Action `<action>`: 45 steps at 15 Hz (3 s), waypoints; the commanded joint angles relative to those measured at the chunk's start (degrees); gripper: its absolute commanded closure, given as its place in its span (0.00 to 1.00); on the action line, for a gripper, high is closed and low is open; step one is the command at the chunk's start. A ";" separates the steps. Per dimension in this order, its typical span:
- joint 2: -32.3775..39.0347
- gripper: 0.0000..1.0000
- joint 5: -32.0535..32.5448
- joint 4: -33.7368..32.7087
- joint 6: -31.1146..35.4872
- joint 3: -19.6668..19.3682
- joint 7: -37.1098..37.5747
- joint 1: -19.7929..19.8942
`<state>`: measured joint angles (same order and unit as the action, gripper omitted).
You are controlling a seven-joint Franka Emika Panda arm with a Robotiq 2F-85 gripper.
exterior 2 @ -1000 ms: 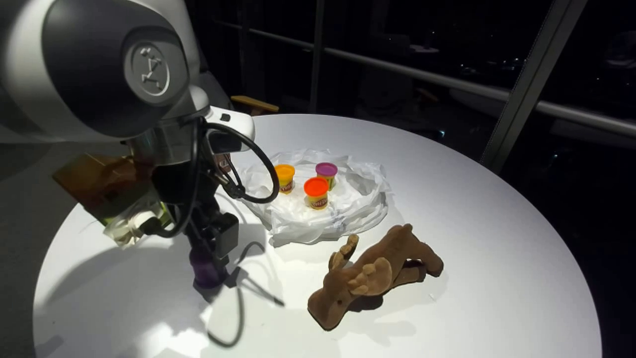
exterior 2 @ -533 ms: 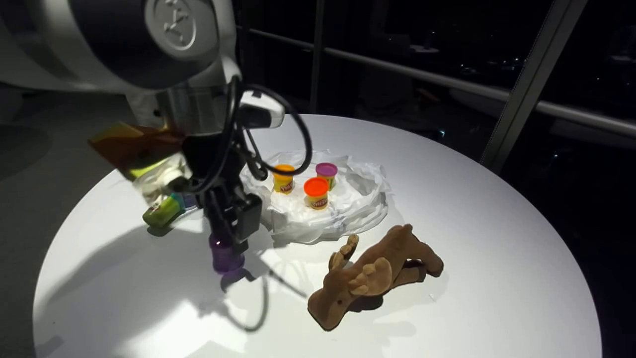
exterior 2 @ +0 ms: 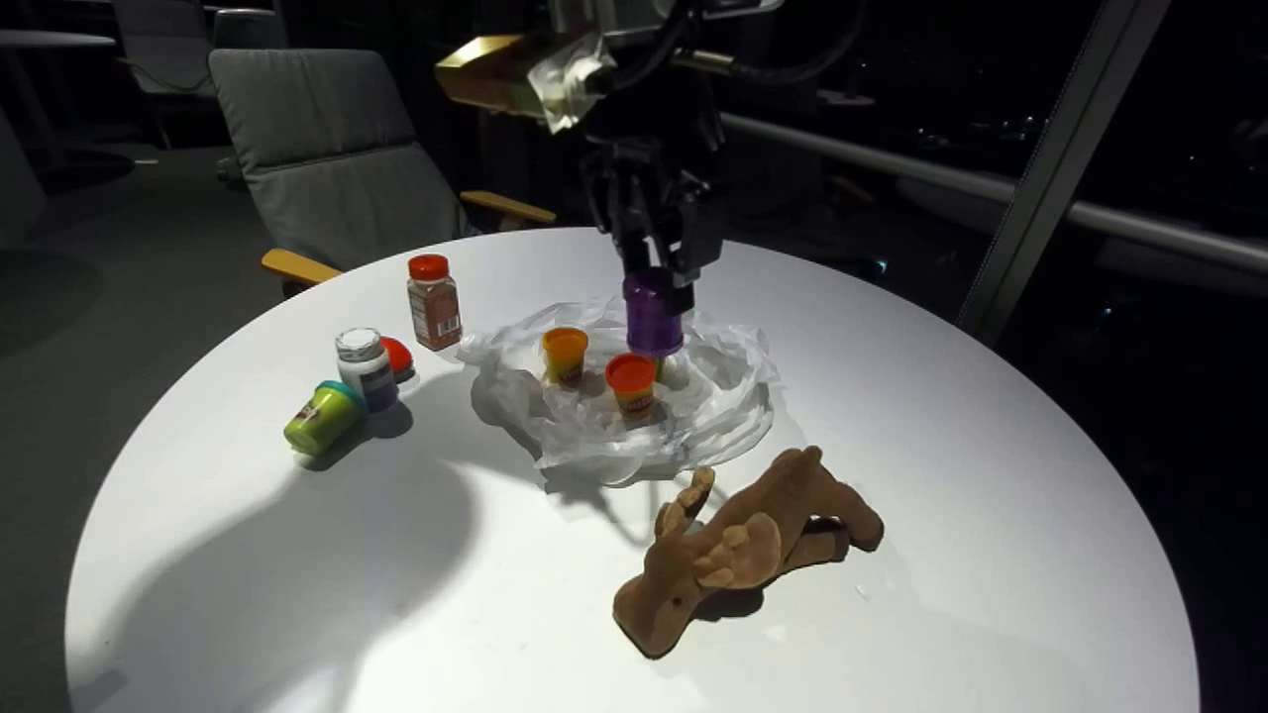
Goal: Put the contents on the table into the plastic bag.
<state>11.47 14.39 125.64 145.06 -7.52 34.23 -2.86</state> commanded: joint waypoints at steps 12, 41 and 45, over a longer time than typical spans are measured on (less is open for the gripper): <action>27.59 0.74 -8.79 -29.80 -3.92 -2.88 7.52 -0.61; 6.43 0.00 10.17 -4.50 -18.75 6.80 9.12 -12.39; 7.18 0.00 12.47 -0.52 -7.77 9.48 9.36 -13.94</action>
<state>19.38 24.22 122.21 130.59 0.95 43.23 -15.61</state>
